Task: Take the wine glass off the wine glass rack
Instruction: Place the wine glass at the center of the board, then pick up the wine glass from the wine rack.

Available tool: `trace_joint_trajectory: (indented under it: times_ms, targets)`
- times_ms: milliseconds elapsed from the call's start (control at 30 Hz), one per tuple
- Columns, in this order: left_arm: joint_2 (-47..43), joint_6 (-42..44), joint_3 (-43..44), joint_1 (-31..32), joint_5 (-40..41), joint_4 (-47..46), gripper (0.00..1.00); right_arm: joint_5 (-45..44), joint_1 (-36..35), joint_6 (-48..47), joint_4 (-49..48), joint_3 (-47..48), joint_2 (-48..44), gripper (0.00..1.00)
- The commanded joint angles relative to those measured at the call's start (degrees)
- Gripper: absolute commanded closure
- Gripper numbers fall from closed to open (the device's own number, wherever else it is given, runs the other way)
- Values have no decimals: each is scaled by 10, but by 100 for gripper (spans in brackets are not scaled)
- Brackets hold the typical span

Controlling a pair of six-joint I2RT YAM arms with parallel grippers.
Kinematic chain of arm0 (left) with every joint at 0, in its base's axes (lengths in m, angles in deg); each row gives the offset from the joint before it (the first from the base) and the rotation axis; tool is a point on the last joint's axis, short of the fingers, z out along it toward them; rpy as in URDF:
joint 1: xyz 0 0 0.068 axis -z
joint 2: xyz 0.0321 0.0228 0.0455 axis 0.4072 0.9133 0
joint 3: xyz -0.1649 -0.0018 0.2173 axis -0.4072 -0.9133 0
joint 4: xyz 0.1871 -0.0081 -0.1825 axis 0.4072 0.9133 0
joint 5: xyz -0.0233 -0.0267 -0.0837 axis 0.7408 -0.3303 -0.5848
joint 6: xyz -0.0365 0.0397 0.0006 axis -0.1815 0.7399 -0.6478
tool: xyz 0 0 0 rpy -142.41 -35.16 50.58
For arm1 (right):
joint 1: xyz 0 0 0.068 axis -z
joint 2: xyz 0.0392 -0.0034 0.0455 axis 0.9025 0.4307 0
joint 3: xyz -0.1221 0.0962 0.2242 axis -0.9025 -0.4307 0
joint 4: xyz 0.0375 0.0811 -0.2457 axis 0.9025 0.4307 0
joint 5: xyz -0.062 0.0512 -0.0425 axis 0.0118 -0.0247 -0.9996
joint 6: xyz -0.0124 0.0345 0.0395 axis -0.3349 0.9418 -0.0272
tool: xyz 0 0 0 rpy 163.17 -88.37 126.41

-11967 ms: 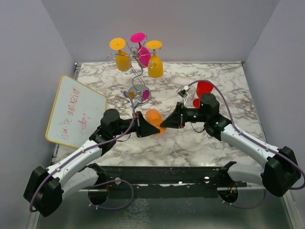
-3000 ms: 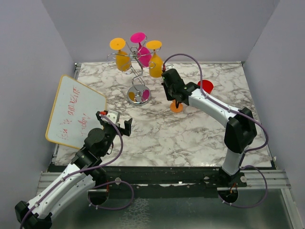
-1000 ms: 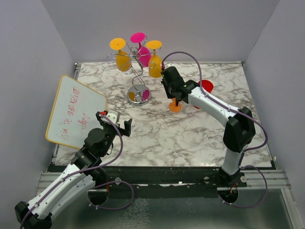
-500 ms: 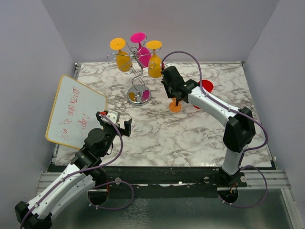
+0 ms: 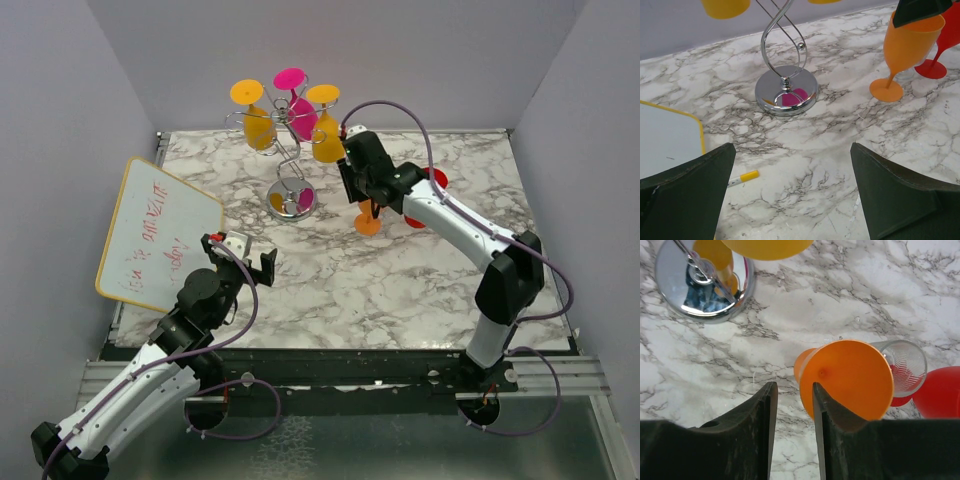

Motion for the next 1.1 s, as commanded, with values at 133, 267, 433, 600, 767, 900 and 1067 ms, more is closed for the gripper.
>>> trace_joint_trajectory:
  times_ms: [133,267,433,600,767,900,1067]
  targets:
    - [2,-4,18,-2,14,18,1,60,2,51,-47,-102,-183,50]
    - [9,-17,23,-2,15,23,1,116,2,90,-108,-213,-292,38]
    - [18,-30,37,-4,15,36,1,279,2,120,-257,-385,-404,31]
    - [52,-46,70,-10,7,63,1,378,2,200,-348,-501,-468,24]
    - [73,-64,79,-36,-80,40,1,415,2,242,-384,-547,-476,21]
    - [118,-112,95,-81,-137,46,1,435,2,259,-367,-539,-474,13]
    - [172,-187,116,-191,-252,45,1,426,2,294,-365,-542,-483,12]
